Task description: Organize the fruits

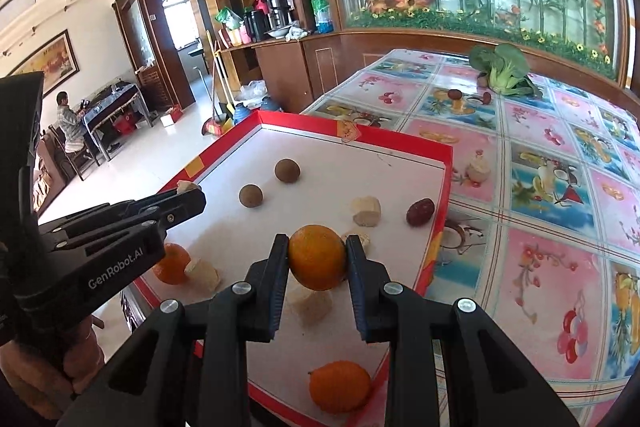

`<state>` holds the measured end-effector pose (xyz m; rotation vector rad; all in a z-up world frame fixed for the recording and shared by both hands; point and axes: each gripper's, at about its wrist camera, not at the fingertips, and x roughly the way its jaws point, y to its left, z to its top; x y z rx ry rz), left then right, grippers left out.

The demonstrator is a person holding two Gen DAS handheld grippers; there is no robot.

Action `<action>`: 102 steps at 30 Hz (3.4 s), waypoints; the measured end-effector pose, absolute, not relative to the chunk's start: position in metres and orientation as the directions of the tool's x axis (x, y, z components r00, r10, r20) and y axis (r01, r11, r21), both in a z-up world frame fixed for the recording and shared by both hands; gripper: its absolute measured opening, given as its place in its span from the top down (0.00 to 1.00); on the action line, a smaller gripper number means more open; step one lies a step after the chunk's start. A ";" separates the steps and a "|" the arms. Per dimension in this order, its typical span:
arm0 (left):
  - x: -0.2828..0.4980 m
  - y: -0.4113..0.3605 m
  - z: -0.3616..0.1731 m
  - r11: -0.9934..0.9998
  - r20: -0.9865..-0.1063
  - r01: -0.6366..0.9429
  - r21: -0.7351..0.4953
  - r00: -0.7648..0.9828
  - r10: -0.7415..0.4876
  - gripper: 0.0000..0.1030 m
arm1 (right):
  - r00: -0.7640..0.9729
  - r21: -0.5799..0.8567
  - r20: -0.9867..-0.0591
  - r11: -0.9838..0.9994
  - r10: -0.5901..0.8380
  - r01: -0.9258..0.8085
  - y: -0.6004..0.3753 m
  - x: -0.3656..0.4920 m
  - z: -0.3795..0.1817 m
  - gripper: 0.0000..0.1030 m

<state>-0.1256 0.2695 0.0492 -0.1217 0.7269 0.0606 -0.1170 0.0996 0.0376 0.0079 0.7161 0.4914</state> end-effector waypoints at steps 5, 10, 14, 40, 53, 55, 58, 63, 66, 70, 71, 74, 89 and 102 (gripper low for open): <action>-0.123 0.270 0.047 0.992 -0.674 -0.100 -0.078 0.738 0.022 0.83 | 0.643 0.181 -0.631 0.888 0.434 -0.423 0.103 -0.113 0.032 0.73; -0.120 0.268 0.045 0.992 -0.680 -0.103 -0.069 0.732 0.029 0.83 | 0.654 0.182 -0.621 0.891 0.431 -0.415 0.104 -0.112 0.031 0.73; -0.118 0.266 0.043 0.993 -0.686 -0.102 -0.062 0.727 0.032 0.83 | 0.651 0.192 -0.620 0.890 0.437 -0.415 0.105 -0.112 0.031 0.73; -0.105 0.262 0.033 0.994 -0.713 -0.099 -0.041 0.700 0.040 0.83 | 0.637 0.231 -0.634 0.893 0.439 -0.385 0.097 -0.096 0.020 0.73; -0.095 0.261 0.026 0.995 -0.728 -0.095 -0.035 0.684 0.040 0.83 | 0.601 0.273 -0.649 0.880 0.466 -0.388 0.099 -0.088 0.016 0.71; -0.093 0.260 0.024 0.995 -0.732 -0.094 -0.033 0.680 0.040 0.83 | 0.600 0.278 -0.648 0.880 0.468 -0.386 0.098 -0.087 0.016 0.71; -0.092 0.259 0.022 0.995 -0.737 -0.095 -0.031 0.674 0.041 0.83 | 0.600 0.279 -0.649 0.880 0.468 -0.386 0.098 -0.087 0.016 0.71; -0.092 0.257 0.019 0.995 -0.744 -0.099 -0.023 0.667 0.049 0.82 | 0.603 0.273 -0.650 0.882 0.463 -0.383 0.098 -0.088 0.016 0.70; -0.093 0.255 0.019 0.995 -0.746 -0.101 -0.010 0.663 0.059 0.82 | 0.619 0.258 -0.645 0.891 0.447 -0.374 0.096 -0.091 0.017 0.60; -0.096 0.253 0.021 0.994 -0.747 -0.112 -0.005 0.661 0.071 0.82 | 0.648 0.257 -0.620 0.895 0.442 -0.365 0.089 -0.095 0.023 0.53; -0.096 0.253 0.022 0.993 -0.748 -0.119 -0.004 0.659 0.076 0.82 | 0.655 0.255 -0.615 0.897 0.438 -0.361 0.087 -0.096 0.025 0.52; -0.100 0.253 0.024 0.992 -0.746 -0.128 0.000 0.661 0.085 0.70 | 0.674 0.265 -0.598 0.901 0.433 -0.343 0.078 -0.098 0.031 0.50; -0.138 0.234 0.062 0.989 -0.654 -0.145 0.014 0.747 0.118 0.09 | 0.762 0.279 -0.509 0.914 0.402 -0.295 0.044 -0.130 0.064 0.41; -0.205 0.211 0.109 0.976 -0.477 -0.198 0.092 0.852 0.218 0.00 | 0.847 0.257 -0.390 0.926 0.362 -0.277 0.019 -0.184 0.096 0.35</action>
